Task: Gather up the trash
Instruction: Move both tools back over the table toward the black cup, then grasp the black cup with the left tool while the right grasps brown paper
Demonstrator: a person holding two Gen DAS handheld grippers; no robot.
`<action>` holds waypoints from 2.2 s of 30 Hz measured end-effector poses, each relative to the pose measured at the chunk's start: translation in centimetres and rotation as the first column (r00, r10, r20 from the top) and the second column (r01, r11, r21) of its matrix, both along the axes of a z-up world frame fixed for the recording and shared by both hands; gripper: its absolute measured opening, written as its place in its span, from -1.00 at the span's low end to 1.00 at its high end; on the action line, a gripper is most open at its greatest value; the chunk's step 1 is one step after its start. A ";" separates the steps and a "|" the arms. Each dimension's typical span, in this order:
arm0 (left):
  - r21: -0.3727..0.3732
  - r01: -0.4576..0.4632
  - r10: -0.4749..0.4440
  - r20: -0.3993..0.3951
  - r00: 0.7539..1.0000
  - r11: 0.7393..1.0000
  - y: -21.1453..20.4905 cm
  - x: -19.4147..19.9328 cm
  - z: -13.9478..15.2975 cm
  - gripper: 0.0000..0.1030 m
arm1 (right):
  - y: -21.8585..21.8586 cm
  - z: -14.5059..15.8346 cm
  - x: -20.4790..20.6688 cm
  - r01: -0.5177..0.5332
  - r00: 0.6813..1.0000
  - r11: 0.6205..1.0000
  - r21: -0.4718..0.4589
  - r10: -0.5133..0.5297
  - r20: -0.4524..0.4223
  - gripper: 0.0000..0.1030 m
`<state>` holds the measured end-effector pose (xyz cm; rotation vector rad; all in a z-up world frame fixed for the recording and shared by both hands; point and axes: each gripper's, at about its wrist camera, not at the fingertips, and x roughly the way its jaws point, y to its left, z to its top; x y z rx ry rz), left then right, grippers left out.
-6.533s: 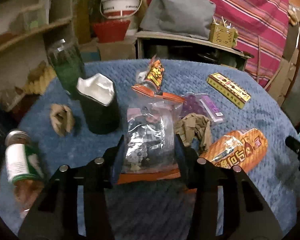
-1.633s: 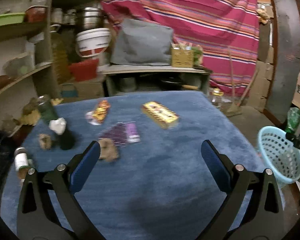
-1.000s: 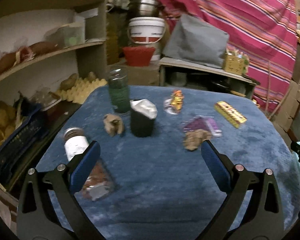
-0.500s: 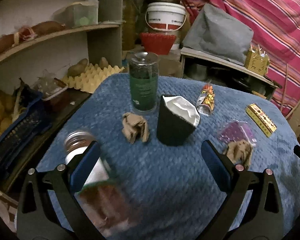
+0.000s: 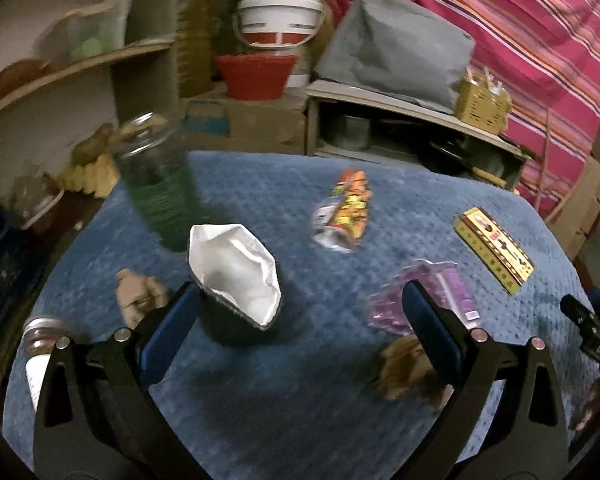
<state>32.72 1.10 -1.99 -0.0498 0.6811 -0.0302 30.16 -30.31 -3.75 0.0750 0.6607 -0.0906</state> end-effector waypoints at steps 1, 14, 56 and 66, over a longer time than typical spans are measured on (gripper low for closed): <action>0.003 0.011 -0.011 0.002 1.000 1.000 -0.5 0.1 0.0 0.89 | -0.5 -0.1 0.0 0.003 1.000 1.000 0.024 -0.003 0.000 0.79; -0.074 0.141 -0.145 -0.056 0.988 0.987 -4.6 3.2 -0.7 0.89 | -1.8 -1.4 1.0 0.002 0.999 0.996 0.087 0.002 -0.041 0.79; 0.069 -0.181 0.183 -0.039 0.982 0.981 1.8 -1.2 1.4 0.79 | 3.2 0.1 -0.3 -0.080 0.996 0.997 -0.006 0.080 -0.028 0.79; 0.045 -0.164 0.163 0.024 0.986 0.985 6.4 -4.5 2.4 0.79 | 12.5 0.9 -1.6 -0.212 0.977 0.976 -0.053 0.210 -0.040 0.79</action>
